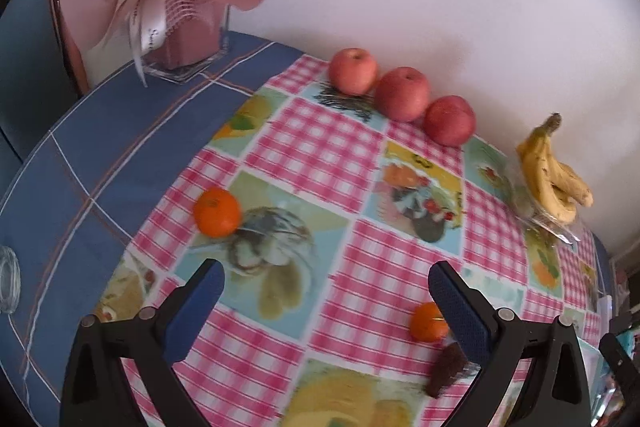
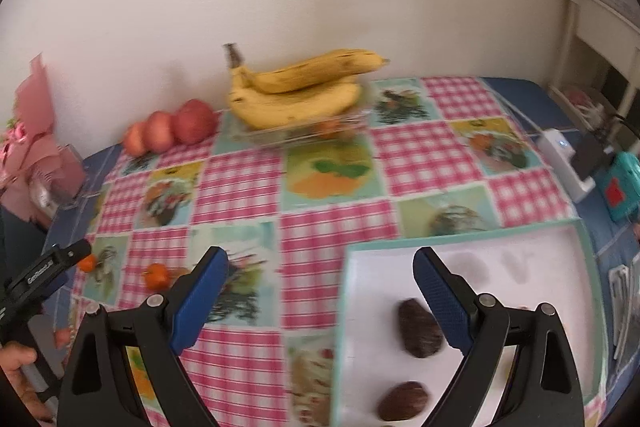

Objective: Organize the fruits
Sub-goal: 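Move both tools back toward the remaining fruits on the tablecloth, then grasp the small brown round fruit with the right tool while the left tool grasps an orange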

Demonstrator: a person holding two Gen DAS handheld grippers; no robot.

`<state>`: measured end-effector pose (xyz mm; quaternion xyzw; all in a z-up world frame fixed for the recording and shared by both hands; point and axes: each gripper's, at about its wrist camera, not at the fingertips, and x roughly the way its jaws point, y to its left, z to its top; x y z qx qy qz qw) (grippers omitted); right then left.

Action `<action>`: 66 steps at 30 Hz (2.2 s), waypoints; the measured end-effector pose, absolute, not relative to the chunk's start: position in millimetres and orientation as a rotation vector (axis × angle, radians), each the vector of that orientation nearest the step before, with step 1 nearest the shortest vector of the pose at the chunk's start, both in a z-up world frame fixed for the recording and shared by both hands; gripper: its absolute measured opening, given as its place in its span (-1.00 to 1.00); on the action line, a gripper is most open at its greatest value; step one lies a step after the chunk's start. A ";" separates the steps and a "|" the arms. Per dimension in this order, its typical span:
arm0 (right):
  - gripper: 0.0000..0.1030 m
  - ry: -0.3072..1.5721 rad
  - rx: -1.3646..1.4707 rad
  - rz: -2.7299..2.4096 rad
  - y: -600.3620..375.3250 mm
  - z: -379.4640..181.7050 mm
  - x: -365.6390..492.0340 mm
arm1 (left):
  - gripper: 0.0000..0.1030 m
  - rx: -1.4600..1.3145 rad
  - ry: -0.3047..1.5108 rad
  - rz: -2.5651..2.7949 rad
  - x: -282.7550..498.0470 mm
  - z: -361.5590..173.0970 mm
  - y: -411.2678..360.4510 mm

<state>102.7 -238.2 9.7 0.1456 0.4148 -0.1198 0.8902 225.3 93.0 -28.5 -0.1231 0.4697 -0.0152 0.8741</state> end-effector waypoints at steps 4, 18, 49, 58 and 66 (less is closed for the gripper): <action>0.82 0.902 0.301 -0.193 -214.5 4.9 123.6 | 1.00 -0.297 1.018 -0.048 239.6 -35.3 118.7; 0.81 0.974 0.167 -0.065 -149.7 28.6 184.0 | 1.00 -0.201 1.123 -0.120 287.2 -9.9 166.8; -0.28 1.311 0.091 -0.018 -99.8 -71.5 221.0 | -0.19 -0.205 1.343 -0.089 311.1 -80.3 170.7; -0.45 1.315 0.103 0.010 -92.1 -77.0 223.9 | -0.21 -0.202 1.347 -0.085 307.0 -77.9 167.7; -0.52 1.308 0.133 0.016 -94.6 -76.9 218.8 | -0.21 -0.225 1.343 -0.084 293.3 -68.1 164.2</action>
